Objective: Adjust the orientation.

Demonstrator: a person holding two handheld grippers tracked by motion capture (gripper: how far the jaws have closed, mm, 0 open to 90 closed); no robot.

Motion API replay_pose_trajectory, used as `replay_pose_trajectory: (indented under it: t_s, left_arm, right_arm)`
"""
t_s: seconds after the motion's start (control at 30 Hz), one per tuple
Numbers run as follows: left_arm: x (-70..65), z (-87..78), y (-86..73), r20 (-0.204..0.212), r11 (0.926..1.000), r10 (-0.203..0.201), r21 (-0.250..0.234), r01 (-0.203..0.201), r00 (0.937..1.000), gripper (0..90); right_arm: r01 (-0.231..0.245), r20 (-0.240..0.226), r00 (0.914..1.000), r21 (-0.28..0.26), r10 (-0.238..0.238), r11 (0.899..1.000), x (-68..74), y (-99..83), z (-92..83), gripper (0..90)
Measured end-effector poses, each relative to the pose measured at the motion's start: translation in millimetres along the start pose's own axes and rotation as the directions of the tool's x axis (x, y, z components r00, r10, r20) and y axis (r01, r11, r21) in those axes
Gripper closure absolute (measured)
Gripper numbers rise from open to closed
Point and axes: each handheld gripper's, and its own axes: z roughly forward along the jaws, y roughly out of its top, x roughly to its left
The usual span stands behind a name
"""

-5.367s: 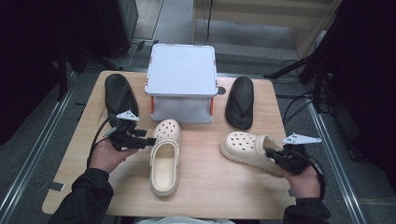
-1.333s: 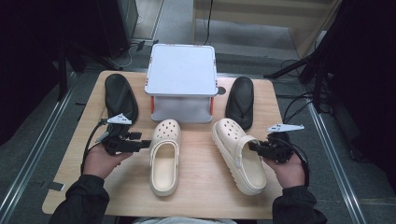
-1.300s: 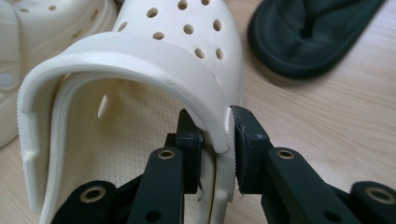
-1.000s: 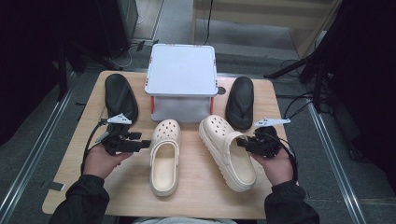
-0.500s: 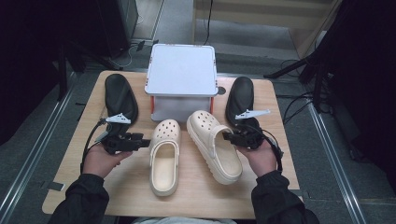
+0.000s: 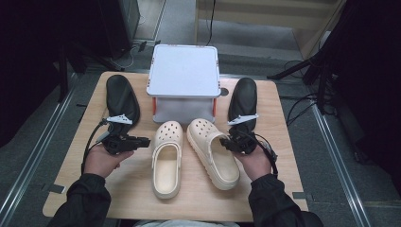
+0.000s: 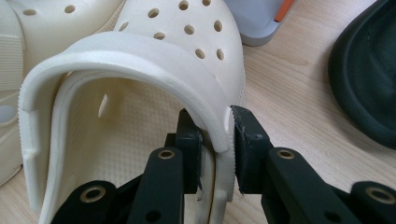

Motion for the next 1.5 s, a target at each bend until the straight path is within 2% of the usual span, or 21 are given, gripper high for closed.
replay_pose_trajectory:
  t_s: [0.33,0.5,0.53,0.63,0.7,0.9,1.0,1.07,1.13,1.17,1.2,1.27,1.4,1.5]
  left_arm:
    - [-1.6,18.9,0.9,-0.001,0.9990,0.024,0.038,-0.024,0.9997,81.8]
    - [0.0,19.7,1.0,-0.013,0.9990,0.029,0.035,-0.029,0.9995,81.8]
    - [0.8,19.7,0.9,-0.016,0.9991,0.023,0.037,-0.023,0.9996,81.7]
    - [1.4,21.0,0.6,-0.011,0.9989,0.019,0.043,-0.018,0.9998,80.7]
    - [-0.6,24.1,-0.3,-0.013,0.9979,0.033,0.057,-0.032,0.9994,80.9]
    - [0.0,23.7,-0.5,-0.010,0.9978,0.031,0.059,-0.031,0.9995,81.0]
    - [0.6,23.1,-0.5,-0.010,0.9983,0.029,0.051,-0.029,0.9995,80.7]
    - [1.1,22.1,-0.4,-0.013,0.9987,0.023,0.045,-0.023,0.9997,80.7]
    - [3.5,18.4,-0.5,-0.009,0.9993,0.014,0.034,-0.014,0.9999,81.0]
    - [3.5,18.4,-0.5,-0.009,0.9993,0.014,0.034,-0.014,0.9999,81.6]
    - [5.2,16.6,-0.8,-0.005,0.9995,0.004,0.031,-0.004,1.0000,82.8]
    - [6.1,15.8,-1.1,-0.007,0.9995,0.002,0.033,-0.002,1.0000,84.2]
    - [8.6,15.2,-1.9,-0.019,0.9994,-0.010,0.032,0.011,0.9998,84.4]
    - [11.0,15.5,-2.7,-0.023,0.9991,-0.018,0.038,0.019,0.9996,84.6]
  right_arm:
    - [0.000,0.029,0.9996,0.011,0.000,1.000,8.5,-2.1,10.6,75.1]
    - [-0.005,0.038,0.9993,0.003,0.004,1.000,13.2,-1.4,13.4,74.2]
    - [-0.017,0.033,0.9993,-0.001,0.017,1.000,15.7,-0.9,15.1,73.2]
    - [-0.015,0.038,0.9992,-0.006,0.015,1.000,19.7,-0.3,17.7,72.6]
    - [-0.011,0.044,0.9990,-0.013,0.011,1.000,22.6,-0.4,20.1,72.6]
    - [-0.001,0.046,0.9990,-0.015,0.002,1.000,30.2,0.3,24.0,71.2]
    - [-0.025,0.002,0.9997,-0.016,0.025,1.000,25.0,0.0,22.6,66.1]
    - [-0.042,-0.040,0.9984,-0.043,0.041,0.998,21.3,0.0,17.0,61.5]
    - [-0.039,-0.077,0.9965,-0.076,0.033,0.996,19.7,0.8,8.2,57.4]
    - [-0.039,-0.077,0.9965,-0.076,0.033,0.996,19.7,0.8,8.2,57.4]
    - [-0.025,-0.084,0.9964,-0.108,0.016,0.994,18.4,0.6,-4.5,57.6]
    - [-0.005,-0.090,0.9959,-0.137,-0.007,0.991,16.4,-1.4,-14.4,65.1]
    - [0.016,-0.074,0.9969,-0.141,-0.027,0.990,7.3,-6.6,-25.1,83.1]
    - [0.002,-0.071,0.9974,-0.128,-0.011,0.992,-0.4,-8.9,-22.6,87.0]
